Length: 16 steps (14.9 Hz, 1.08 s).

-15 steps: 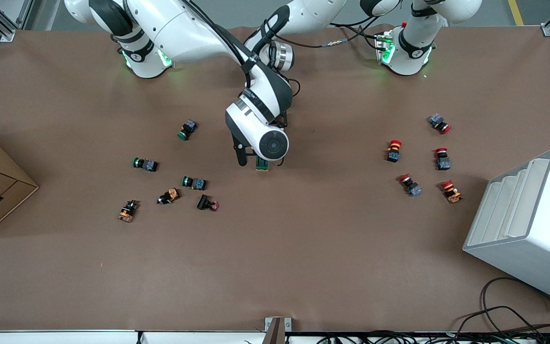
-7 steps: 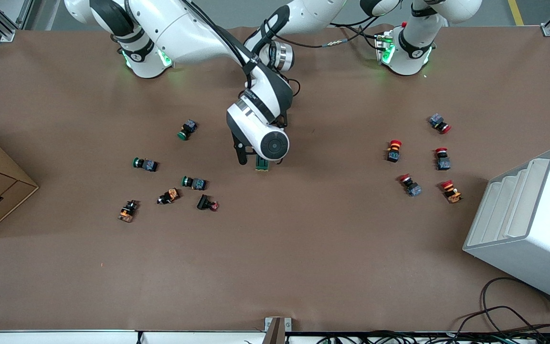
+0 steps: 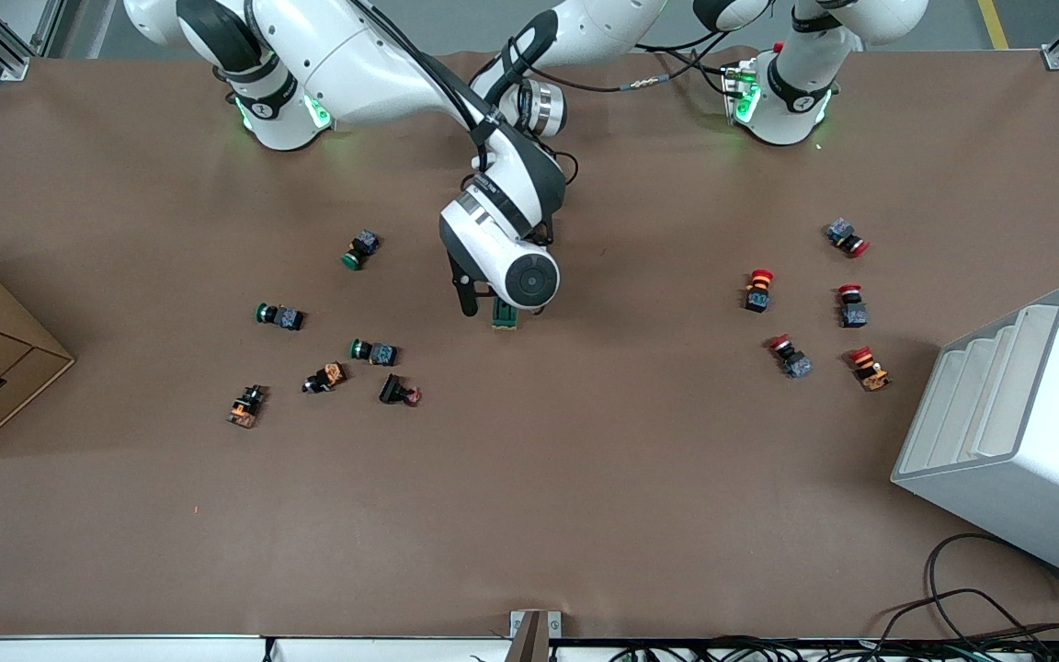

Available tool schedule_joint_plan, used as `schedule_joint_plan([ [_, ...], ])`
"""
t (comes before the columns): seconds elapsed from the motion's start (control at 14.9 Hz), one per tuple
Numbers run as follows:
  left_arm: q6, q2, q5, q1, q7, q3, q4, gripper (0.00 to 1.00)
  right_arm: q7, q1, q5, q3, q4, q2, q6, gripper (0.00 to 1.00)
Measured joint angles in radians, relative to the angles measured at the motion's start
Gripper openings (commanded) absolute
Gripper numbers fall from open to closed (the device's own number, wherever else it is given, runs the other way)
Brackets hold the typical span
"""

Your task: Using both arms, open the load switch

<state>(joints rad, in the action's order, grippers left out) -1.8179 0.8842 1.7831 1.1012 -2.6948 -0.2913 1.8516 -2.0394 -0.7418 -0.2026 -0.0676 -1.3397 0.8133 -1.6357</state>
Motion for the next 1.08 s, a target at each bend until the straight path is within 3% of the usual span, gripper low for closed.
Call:
schedule_joint_plan([
  [0.81,0.0,0.0,0.0,0.0,0.0,0.0,0.0,0.99,0.007,-0.002,0.006,0.002,0.002,0.0,0.0,1.0],
  [1.08,0.0,0.0,0.0,0.0,0.0,0.0,0.0,0.99,0.141,0.044,0.01,0.019,0.063,-0.015,0.027,1.0],
])
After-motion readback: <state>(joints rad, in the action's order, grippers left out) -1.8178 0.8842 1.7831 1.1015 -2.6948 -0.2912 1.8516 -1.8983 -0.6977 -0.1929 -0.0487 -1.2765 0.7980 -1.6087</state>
